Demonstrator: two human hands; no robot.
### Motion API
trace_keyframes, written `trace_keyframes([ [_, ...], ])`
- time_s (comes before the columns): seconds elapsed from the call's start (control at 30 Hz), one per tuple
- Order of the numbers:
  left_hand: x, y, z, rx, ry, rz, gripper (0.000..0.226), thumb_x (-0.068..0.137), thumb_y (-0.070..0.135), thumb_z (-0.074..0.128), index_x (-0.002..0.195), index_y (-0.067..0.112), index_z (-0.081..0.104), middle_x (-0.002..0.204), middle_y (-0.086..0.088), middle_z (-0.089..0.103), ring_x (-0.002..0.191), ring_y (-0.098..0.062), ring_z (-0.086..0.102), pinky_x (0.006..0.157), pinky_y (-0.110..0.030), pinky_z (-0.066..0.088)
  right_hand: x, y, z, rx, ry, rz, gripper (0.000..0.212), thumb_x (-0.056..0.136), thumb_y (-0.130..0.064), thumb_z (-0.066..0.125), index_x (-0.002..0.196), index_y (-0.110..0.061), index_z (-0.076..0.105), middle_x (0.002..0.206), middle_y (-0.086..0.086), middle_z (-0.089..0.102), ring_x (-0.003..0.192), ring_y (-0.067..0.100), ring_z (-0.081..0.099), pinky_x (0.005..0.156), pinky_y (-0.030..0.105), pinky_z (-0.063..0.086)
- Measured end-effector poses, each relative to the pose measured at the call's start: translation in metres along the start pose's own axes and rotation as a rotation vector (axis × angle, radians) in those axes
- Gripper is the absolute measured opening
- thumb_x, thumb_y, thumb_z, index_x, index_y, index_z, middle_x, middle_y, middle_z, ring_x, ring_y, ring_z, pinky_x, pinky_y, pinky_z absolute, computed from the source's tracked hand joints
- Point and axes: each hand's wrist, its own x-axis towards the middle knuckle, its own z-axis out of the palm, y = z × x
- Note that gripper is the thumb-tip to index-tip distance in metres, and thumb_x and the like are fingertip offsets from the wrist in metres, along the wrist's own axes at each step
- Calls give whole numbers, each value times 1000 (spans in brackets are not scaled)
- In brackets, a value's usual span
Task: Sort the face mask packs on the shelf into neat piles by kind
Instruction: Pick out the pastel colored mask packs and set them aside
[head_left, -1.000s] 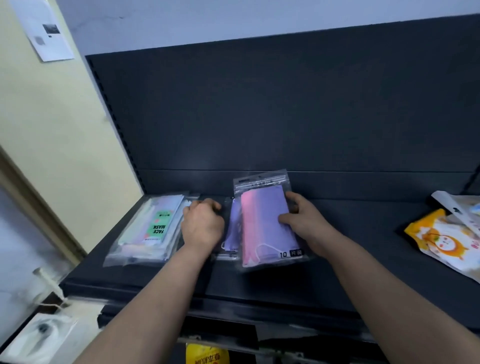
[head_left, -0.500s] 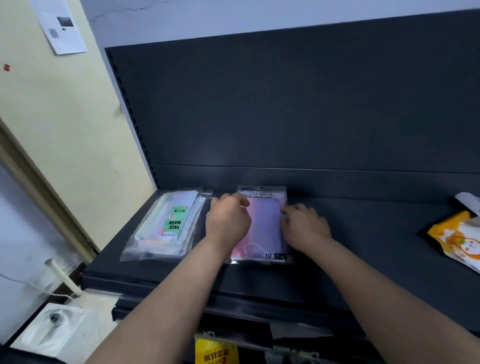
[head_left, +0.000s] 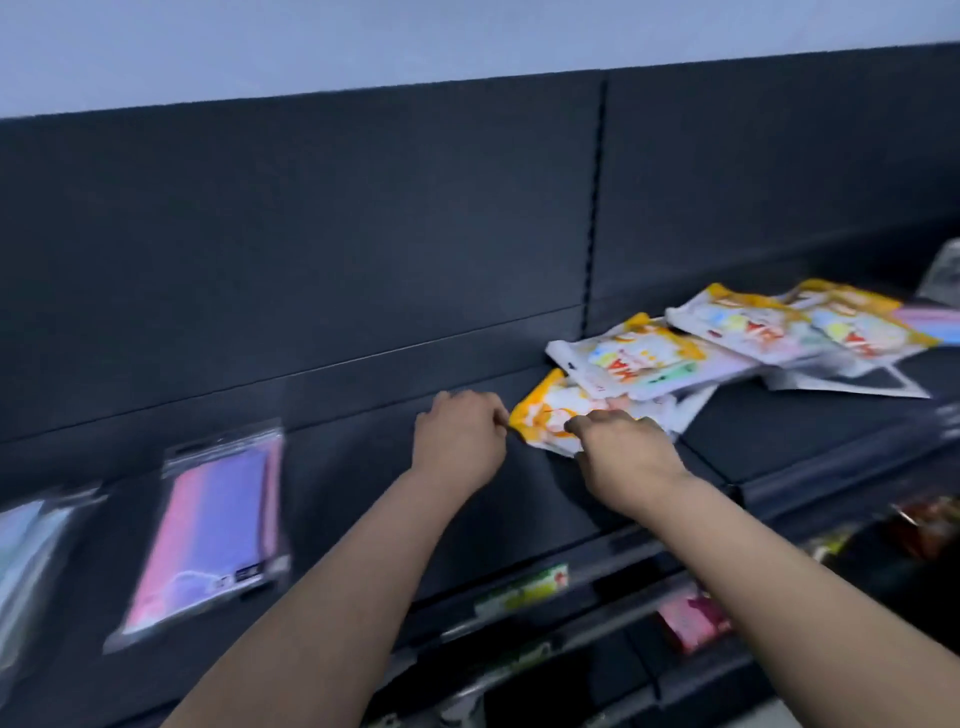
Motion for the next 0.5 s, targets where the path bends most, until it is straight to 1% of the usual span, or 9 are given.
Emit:
trace_keyframes([
  [0.07,10,46,16,-37,-36,35,27,92,21,48,109,32,65,119,4,62,116,-22,46,89,-37,41,-14,52,0,-28,6,56,42,90,-21,49,132,-23,46,132,3,53,124,23,47,94,36,40],
  [0.17,24,122,43,-106,-88,64,26,90,21,50,108,32,66,120,4,63,120,-21,46,91,-37,44,-40,136,-2,-63,9,141,39,89,-21,49,128,-23,48,128,2,54,122,23,47,93,36,39],
  [0.23,32,166,61,-131,-87,102,26,90,23,53,113,29,64,122,2,62,120,-22,48,92,-38,46,-56,188,-4,-84,8,189,38,89,-19,49,127,-23,48,125,1,54,121,22,48,93,36,40],
  [0.33,44,232,85,-195,-58,136,31,89,25,58,120,25,59,123,2,62,119,-20,51,95,-38,46,-81,263,-7,-87,26,261,38,89,-18,48,126,-23,48,122,0,55,121,22,48,91,35,41],
  [0.4,50,268,97,-255,-59,139,33,89,23,59,122,21,58,122,1,63,117,-20,53,95,-37,47,-94,302,-10,-84,46,287,37,88,-17,47,125,-23,49,119,-1,57,118,21,50,87,34,41],
  [0.5,56,325,113,-263,-101,195,32,90,22,59,122,18,58,122,-3,63,116,-22,54,94,-37,48,-112,355,-16,-73,78,333,36,88,-16,46,122,-24,52,120,-2,58,117,22,52,84,34,40],
])
